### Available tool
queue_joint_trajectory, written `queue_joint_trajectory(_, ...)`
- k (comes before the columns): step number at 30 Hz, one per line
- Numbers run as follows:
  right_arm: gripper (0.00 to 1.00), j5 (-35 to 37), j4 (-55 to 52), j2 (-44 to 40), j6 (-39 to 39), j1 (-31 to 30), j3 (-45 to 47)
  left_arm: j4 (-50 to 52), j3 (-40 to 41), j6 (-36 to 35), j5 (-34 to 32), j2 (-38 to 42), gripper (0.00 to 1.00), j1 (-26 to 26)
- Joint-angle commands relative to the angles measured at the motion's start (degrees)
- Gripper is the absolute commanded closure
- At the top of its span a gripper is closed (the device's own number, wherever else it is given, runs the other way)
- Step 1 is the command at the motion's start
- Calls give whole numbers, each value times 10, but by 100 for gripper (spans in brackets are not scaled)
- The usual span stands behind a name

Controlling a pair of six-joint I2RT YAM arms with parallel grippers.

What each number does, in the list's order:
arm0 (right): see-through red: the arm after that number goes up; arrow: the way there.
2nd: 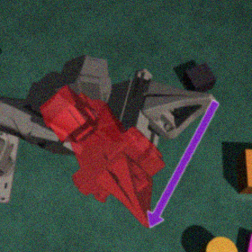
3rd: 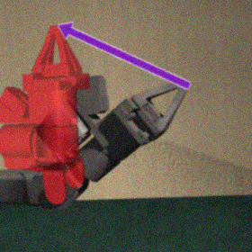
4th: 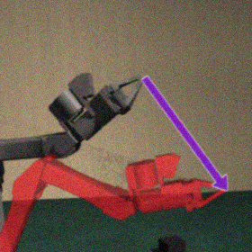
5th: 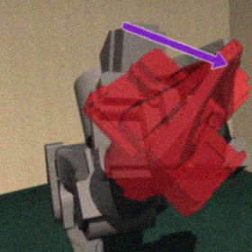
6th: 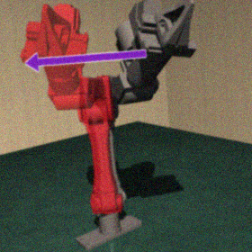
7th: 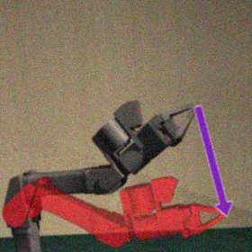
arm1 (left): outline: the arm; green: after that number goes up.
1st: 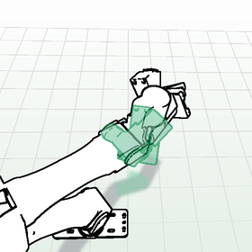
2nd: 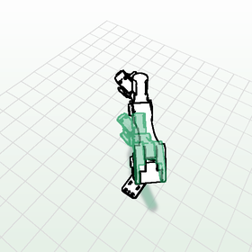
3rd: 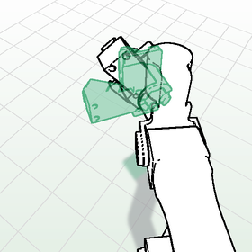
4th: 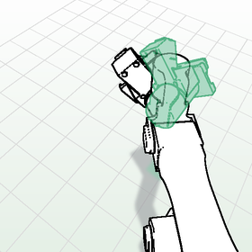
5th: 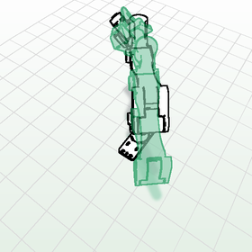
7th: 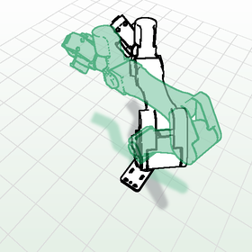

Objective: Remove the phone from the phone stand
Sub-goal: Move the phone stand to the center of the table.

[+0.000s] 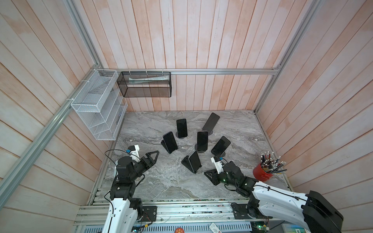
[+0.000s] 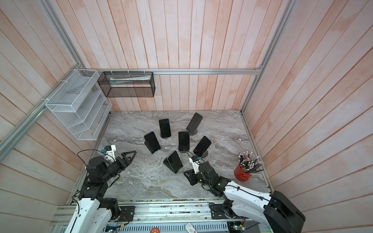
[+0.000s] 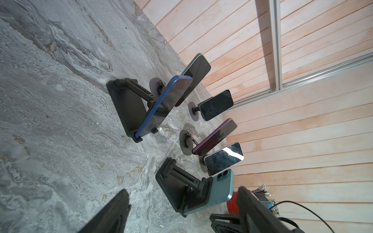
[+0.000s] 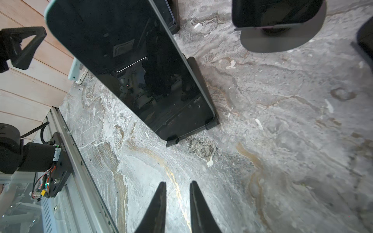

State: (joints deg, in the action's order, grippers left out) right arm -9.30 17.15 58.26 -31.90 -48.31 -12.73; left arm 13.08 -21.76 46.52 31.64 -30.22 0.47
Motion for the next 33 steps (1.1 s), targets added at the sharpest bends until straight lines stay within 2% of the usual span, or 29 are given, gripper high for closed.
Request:
queue_joint_trajectory(1,77,20,80,31,-16,-6,13,2,-11,-5,14,6,15,2)
queue_joint_trajectory(6,77,21,100,80,-14,-11,0,22,-26,10,-27,16,14,3)
queue_joint_trajectory(9,76,48,110,95,-23,-25,0,32,-50,11,-42,12,14,3)
queue_joint_trajectory(13,75,76,127,111,-28,-40,3,46,-80,4,-48,-2,13,3)
queue_joint_trajectory(25,74,148,177,179,-25,-101,1,59,-104,-8,-68,-6,12,3)
queue_joint_trajectory(33,74,160,223,233,-23,-116,-9,68,-117,-13,-76,-6,12,3)
